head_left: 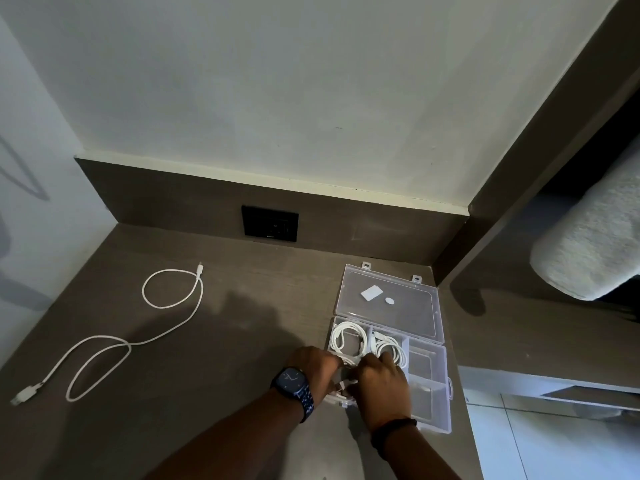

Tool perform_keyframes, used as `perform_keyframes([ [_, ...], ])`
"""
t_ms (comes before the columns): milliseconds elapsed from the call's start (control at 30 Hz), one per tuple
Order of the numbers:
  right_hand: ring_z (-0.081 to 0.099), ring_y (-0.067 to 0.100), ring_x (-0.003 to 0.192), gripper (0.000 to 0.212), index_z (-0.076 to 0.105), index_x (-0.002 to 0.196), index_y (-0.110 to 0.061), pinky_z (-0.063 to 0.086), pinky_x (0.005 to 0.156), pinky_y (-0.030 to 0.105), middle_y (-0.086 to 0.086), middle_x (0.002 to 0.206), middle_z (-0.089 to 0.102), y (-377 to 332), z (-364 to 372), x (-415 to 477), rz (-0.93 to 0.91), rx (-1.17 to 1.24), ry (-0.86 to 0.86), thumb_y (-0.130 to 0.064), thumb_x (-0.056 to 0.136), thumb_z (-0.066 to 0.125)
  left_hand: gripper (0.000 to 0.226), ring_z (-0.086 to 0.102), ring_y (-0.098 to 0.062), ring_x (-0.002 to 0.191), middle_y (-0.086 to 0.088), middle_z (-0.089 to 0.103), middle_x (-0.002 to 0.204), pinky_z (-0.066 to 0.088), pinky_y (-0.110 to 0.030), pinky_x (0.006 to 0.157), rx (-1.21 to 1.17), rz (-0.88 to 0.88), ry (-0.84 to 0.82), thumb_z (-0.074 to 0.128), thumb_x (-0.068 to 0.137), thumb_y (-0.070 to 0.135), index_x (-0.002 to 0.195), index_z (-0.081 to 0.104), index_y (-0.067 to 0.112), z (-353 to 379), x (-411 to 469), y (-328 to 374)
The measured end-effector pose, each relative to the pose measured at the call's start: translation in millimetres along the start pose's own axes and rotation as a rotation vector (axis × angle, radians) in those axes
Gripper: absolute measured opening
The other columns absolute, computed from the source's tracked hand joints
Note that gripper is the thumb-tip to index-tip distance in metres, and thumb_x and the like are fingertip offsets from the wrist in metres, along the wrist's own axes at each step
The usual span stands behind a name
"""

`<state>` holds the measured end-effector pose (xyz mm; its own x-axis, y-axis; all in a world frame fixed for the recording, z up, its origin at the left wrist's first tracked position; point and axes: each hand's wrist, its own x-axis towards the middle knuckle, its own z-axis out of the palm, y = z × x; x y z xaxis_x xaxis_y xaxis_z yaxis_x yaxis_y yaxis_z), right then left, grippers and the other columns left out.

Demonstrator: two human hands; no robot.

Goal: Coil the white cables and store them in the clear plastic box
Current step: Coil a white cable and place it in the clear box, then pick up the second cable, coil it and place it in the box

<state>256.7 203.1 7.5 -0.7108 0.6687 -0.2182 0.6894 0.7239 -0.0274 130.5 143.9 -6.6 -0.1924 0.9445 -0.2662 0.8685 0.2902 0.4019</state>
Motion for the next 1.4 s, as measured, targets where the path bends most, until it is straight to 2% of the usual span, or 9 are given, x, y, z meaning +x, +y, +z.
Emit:
perform_keyframes([
  [67, 0.047, 0.022, 0.107, 0.022, 0.068, 0.106, -0.022, 0.044, 0.085, 0.031, -0.001, 0.111, 0.063, 5.8, 9.8, -2.1, -0.063, 0.060, 0.033, -0.028, 0.085, 0.060, 0.030, 0.060, -0.030, 0.106, -0.011, 0.067, 0.113, 0.050, -0.038, 0.092, -0.013, 0.007, -0.005, 0.063, 0.079, 0.018, 0.108, 0.061, 0.016, 0.8, -3.2, -2.7],
  [200, 0.044, 0.020, 0.111, 0.024, 0.065, 0.111, -0.018, 0.043, 0.090, 0.029, 0.000, 0.121, 0.056, 7.3, 11.4, -2.7, -0.114, 0.082, 0.012, -0.022, 0.089, 0.054, 0.030, 0.059, -0.029, 0.109, -0.008, 0.066, 0.117, 0.049, -0.035, 0.094, -0.061, 0.030, 0.025, 0.064, 0.077, 0.021, 0.107, 0.063, 0.016, 8.7, -7.7, -12.0],
  [533, 0.050, 0.018, 0.099, 0.032, 0.070, 0.091, -0.015, 0.047, 0.083, 0.029, 0.002, 0.106, 0.054, 13.0, 3.4, -10.0, -0.120, 0.207, -0.018, -0.038, 0.082, 0.050, 0.022, 0.064, -0.022, 0.089, -0.006, 0.070, 0.099, 0.052, -0.027, 0.081, -0.265, 0.123, 0.145, 0.075, 0.069, 0.026, 0.086, 0.071, 0.013, 17.6, -13.6, -27.3],
  [733, 0.057, 0.016, 0.088, 0.029, 0.074, 0.075, -0.017, 0.045, 0.071, 0.023, -0.003, 0.093, 0.060, 3.3, -6.4, -7.4, -0.038, 0.401, 0.088, -0.043, 0.078, 0.062, 0.024, 0.057, -0.007, 0.064, 0.000, 0.072, 0.084, 0.039, -0.012, 0.061, -0.390, -0.081, 0.324, 0.079, 0.063, 0.038, 0.074, 0.071, 0.019, -10.4, -34.0, -63.3],
  [900, 0.057, 0.021, 0.092, 0.022, 0.070, 0.097, -0.014, 0.043, 0.079, 0.025, 0.006, 0.100, 0.064, -46.9, -21.7, 23.7, -0.119, 0.454, 0.188, -0.031, 0.087, 0.060, 0.024, 0.067, -0.031, 0.078, -0.014, 0.073, 0.086, 0.051, -0.033, 0.074, -0.322, -0.370, 0.593, 0.083, 0.062, 0.022, 0.081, 0.072, 0.010, -41.3, -65.4, -146.4],
  [1033, 0.056, 0.025, 0.097, 0.021, 0.068, 0.104, -0.015, 0.042, 0.083, 0.029, 0.009, 0.105, 0.062, -110.3, -26.7, 59.7, -0.253, 0.492, 0.148, -0.022, 0.090, 0.054, 0.043, 0.055, -0.033, 0.109, -0.007, 0.064, 0.118, 0.042, -0.041, 0.095, -0.053, -0.598, 0.457, 0.073, 0.071, 0.037, 0.110, 0.062, 0.023, -55.4, -90.4, -211.0],
  [1133, 0.054, 0.027, 0.104, 0.026, 0.066, 0.112, -0.014, 0.040, 0.090, 0.029, 0.011, 0.110, 0.062, -154.0, -22.3, 82.6, -0.308, 0.524, 0.105, -0.012, 0.091, 0.052, 0.033, 0.049, -0.029, 0.114, 0.002, 0.060, 0.122, 0.036, -0.040, 0.096, 0.065, -0.681, 0.295, 0.061, 0.078, 0.043, 0.109, 0.059, 0.031, -56.0, -95.7, -232.7],
  [1300, 0.046, 0.022, 0.121, 0.043, 0.053, 0.128, -0.019, 0.029, 0.102, 0.020, 0.007, 0.131, 0.053, -196.6, -16.8, 111.2, -0.335, 0.515, 0.051, -0.007, 0.087, 0.054, 0.018, 0.053, -0.028, 0.111, -0.004, 0.062, 0.116, 0.038, -0.038, 0.096, 0.155, -0.554, 0.146, 0.047, 0.088, 0.023, 0.101, 0.060, 0.019, -66.2, -92.5, -246.7],
  [1400, 0.033, 0.022, 0.133, 0.060, 0.040, 0.138, -0.017, 0.022, 0.110, 0.023, 0.007, 0.145, 0.038, -208.8, -21.7, 116.2, -0.370, 0.476, 0.010, -0.022, 0.082, 0.063, 0.015, 0.053, -0.028, 0.108, -0.009, 0.062, 0.112, 0.041, -0.039, 0.092, 0.012, -0.371, 0.158, 0.049, 0.090, 0.019, 0.100, 0.058, 0.013, -83.6, -94.4, -241.1],
])
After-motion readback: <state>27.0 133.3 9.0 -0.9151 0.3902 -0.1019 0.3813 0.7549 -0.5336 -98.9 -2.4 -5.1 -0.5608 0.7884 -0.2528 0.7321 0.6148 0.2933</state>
